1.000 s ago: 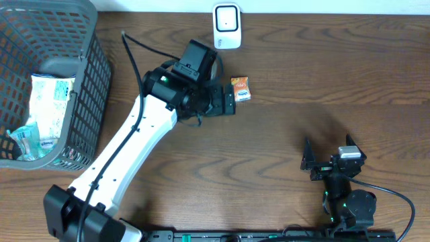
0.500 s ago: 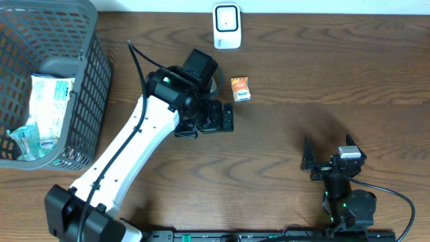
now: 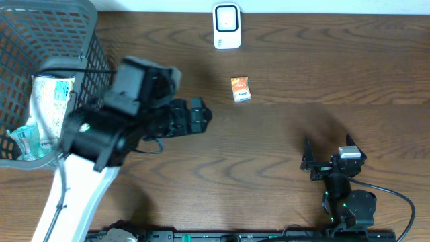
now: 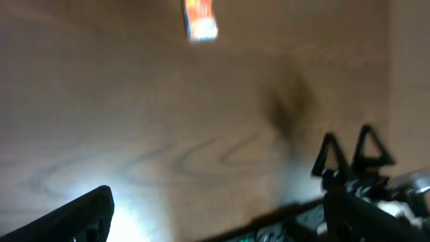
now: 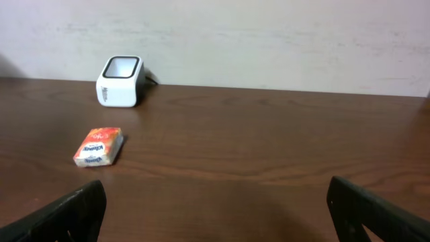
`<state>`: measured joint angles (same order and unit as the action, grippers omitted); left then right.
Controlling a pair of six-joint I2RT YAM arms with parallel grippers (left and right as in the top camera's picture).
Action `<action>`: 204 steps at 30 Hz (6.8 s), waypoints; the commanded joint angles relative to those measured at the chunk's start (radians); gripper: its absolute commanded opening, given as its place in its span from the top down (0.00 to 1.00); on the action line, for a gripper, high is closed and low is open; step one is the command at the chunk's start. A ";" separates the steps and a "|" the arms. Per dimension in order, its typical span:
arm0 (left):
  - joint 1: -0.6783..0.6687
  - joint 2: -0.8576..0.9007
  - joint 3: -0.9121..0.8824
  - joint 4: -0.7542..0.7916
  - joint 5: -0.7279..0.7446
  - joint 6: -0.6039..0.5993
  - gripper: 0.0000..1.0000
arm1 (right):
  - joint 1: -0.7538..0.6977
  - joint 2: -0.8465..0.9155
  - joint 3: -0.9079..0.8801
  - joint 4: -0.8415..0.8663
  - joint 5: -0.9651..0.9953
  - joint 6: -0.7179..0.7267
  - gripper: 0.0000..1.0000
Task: Scan the item barcode
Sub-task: 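Release the orange box on the table and withdraw the left gripper, then reach the left gripper into the basket toward the white bag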
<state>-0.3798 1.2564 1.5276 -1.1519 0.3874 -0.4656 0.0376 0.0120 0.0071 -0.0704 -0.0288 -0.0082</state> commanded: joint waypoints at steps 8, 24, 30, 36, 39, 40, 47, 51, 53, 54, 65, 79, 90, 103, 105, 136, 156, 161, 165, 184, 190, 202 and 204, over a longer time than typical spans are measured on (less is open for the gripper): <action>0.194 -0.185 0.008 0.155 -0.111 0.248 0.02 | -0.004 -0.005 -0.001 -0.005 0.000 0.000 0.01; 0.496 -0.192 0.008 0.275 -0.355 0.248 0.02 | -0.004 -0.005 -0.001 -0.005 0.000 0.000 0.01; 0.658 -0.155 0.008 0.323 -0.436 0.234 0.02 | -0.004 -0.005 -0.001 -0.005 0.000 0.000 0.01; 0.789 -0.056 0.008 0.309 -0.512 0.185 0.03 | -0.004 -0.005 -0.001 -0.005 0.000 0.000 0.01; 0.849 -0.001 0.008 0.300 -0.512 0.089 0.02 | -0.004 -0.005 -0.001 -0.005 0.000 0.000 0.01; 0.865 0.016 0.008 0.294 -0.512 0.063 0.02 | -0.004 -0.005 -0.001 -0.005 0.000 0.000 0.01; 0.966 0.164 0.008 0.211 -0.512 0.034 0.02 | -0.004 -0.005 -0.001 -0.005 0.000 0.000 0.01; 0.998 0.241 -0.005 0.180 -0.512 0.034 0.02 | -0.004 -0.005 -0.001 -0.005 0.000 0.000 0.01; 1.009 0.282 -0.011 0.166 -0.512 0.034 0.02 | -0.004 -0.005 -0.001 -0.005 0.000 0.000 0.01; 1.014 0.302 -0.013 0.157 -0.512 0.034 0.02 | -0.004 -0.005 -0.001 -0.005 0.000 0.000 0.01; 1.025 0.508 -0.019 0.108 -0.512 0.079 0.10 | -0.004 -0.005 -0.001 -0.005 0.000 0.000 0.01; 1.023 0.688 -0.021 0.095 -0.512 0.060 0.11 | -0.004 -0.005 -0.001 -0.005 0.000 0.000 0.01; 1.023 0.747 -0.021 0.169 -0.513 0.060 0.12 | -0.004 -0.005 -0.001 -0.005 0.000 0.000 0.01; 1.023 0.764 -0.030 0.148 -0.537 0.060 0.50 | -0.004 -0.005 -0.001 -0.005 0.000 0.000 0.01; 1.023 0.764 -0.030 0.135 -0.529 0.060 0.57 | -0.004 -0.005 -0.001 -0.005 0.000 0.000 0.01; 1.023 0.185 0.006 0.291 -0.263 0.060 0.93 | -0.004 -0.005 -0.001 -0.005 0.000 0.000 0.01; 1.023 0.260 -0.002 0.197 -0.375 0.290 0.24 | -0.004 -0.005 -0.001 -0.005 0.000 0.000 0.01; 1.025 0.321 -0.003 0.159 -0.500 0.301 0.24 | -0.004 -0.005 -0.001 -0.005 0.000 0.000 0.01; 1.025 0.353 -0.027 0.157 -0.520 0.301 0.24 | -0.004 -0.005 -0.001 -0.005 0.000 0.000 0.01; 1.025 0.507 -0.041 0.068 -0.542 0.495 0.23 | -0.004 -0.005 -0.001 -0.005 0.000 0.000 0.01; 1.025 0.528 -0.041 0.092 -0.542 0.500 0.09 | -0.004 -0.005 -0.001 -0.005 0.000 0.000 0.01; 1.025 0.537 -0.041 0.202 -0.541 0.530 0.09 | -0.004 -0.005 -0.001 -0.005 0.000 0.000 0.01; 1.025 0.539 -0.041 0.221 -0.514 0.571 0.09 | -0.004 -0.005 -0.001 -0.005 0.000 0.000 0.01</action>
<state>0.6407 1.7737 1.4963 -0.9474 -0.1402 0.0574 0.0376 0.0120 0.0071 -0.0704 -0.0288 -0.0082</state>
